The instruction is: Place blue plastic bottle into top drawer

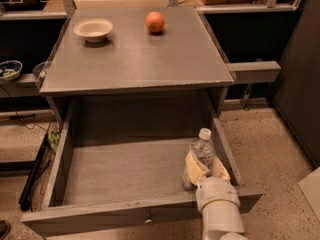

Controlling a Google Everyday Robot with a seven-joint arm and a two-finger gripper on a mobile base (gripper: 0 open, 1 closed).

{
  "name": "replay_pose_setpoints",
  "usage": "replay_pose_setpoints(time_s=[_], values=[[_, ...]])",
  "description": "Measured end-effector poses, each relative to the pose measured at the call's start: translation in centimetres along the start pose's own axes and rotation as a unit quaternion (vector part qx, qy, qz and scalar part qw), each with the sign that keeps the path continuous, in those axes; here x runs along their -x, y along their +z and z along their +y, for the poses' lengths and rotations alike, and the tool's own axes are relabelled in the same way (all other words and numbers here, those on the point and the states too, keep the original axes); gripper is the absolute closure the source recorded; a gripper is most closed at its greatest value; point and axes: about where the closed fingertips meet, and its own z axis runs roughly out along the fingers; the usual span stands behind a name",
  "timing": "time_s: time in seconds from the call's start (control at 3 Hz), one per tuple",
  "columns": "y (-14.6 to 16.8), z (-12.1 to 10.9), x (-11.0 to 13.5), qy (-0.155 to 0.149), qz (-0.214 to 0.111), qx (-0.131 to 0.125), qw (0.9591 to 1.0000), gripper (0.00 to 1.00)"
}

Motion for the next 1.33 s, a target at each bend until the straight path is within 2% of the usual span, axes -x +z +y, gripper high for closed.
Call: replay_pose_setpoints(time_s=[0.33,1.33], values=[[0.00,0.00,0.00,0.000,0.000,0.000,1.0000,0.82],[0.00,0.00,0.00,0.000,0.000,0.000,1.0000,0.11]])
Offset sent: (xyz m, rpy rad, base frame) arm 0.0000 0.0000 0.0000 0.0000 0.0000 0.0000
